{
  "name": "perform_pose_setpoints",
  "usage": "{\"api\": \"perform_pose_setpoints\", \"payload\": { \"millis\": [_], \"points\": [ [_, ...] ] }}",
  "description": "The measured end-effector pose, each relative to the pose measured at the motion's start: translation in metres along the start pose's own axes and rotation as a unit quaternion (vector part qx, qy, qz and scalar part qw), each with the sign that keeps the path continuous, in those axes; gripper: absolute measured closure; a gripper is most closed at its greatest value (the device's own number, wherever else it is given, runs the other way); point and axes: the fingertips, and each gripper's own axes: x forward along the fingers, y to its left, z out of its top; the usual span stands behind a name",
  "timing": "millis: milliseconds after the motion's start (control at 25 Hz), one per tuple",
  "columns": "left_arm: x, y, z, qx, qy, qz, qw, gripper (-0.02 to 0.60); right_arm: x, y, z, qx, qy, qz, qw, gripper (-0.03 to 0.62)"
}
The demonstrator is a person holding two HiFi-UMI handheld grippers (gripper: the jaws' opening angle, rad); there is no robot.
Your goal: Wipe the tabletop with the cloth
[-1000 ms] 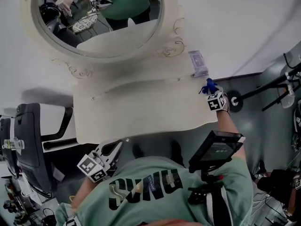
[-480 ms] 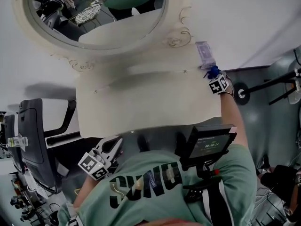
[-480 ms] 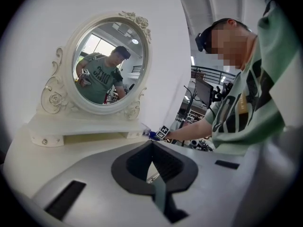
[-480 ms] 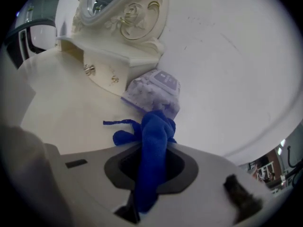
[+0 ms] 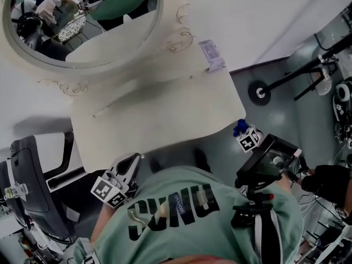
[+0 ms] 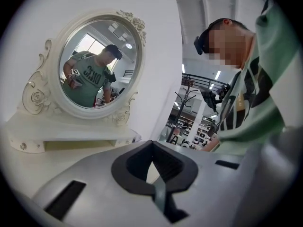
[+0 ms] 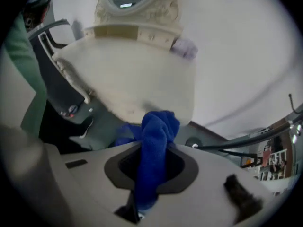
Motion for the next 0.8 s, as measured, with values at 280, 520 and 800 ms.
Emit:
{"api": "perform_pose_setpoints", "payload": {
  "millis": [280,520,800],
  "points": [
    [0.006,-0.007,0.018,0.016,-0.018,-0.021,0.9995,0.577,-0.028,0.069,0.001,0.0,-0.039,0.063,0.997,0.534],
    [-0.033,-0.001,0.027,0.024,-0.057,0.036,0.9974,0.577,-0.056,0.095,0.199,-0.129,-0.195,0.078,0.969,0.533],
    [-0.103,0.019,0.009,-0.002,-0.075,0.122,0.9896,0.578,-0.022,0.142,0.416,-0.216,-0.251,0.037,0.943,0.533]
  ]
}}
